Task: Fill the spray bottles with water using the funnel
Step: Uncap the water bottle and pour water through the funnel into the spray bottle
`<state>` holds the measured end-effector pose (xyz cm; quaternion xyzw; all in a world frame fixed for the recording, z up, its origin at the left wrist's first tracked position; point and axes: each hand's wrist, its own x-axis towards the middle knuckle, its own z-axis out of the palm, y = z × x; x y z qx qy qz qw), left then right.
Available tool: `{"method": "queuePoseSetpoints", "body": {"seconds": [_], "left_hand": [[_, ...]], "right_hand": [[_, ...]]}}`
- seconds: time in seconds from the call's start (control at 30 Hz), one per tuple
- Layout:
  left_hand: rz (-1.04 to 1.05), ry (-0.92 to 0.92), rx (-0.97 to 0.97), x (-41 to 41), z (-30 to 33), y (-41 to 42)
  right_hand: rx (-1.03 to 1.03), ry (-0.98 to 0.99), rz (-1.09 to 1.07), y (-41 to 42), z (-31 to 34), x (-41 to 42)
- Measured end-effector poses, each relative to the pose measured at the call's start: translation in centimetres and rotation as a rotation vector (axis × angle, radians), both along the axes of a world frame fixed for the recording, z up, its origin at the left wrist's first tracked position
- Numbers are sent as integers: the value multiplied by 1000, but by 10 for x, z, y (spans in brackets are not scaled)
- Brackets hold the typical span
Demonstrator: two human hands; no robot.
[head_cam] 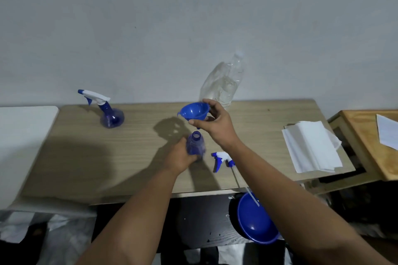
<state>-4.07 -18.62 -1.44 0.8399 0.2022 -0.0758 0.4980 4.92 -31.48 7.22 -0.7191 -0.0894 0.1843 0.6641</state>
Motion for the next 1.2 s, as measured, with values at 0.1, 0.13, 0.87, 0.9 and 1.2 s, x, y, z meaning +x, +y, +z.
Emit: {"method": "queuePoseSetpoints", "body": {"seconds": [0.1,0.13,0.87,0.9,1.2], "left_hand": [[-1,18,20,3,-6,3],[-6,19,26,4,-7,3],[-48,-38,-113,9,-30,14],[-45,-49,-130,8,-24,12],[-200,85,79,-6,-2,49]], "right_hand": [[39,5,16,-1,-13,-13],[44,8,22,-3,-15,-16],[-94,-99,61,-17,-29,-38],[-97,-97,63,-17,-30,-38],[-69,-87,74,-30,-2,-25]]}}
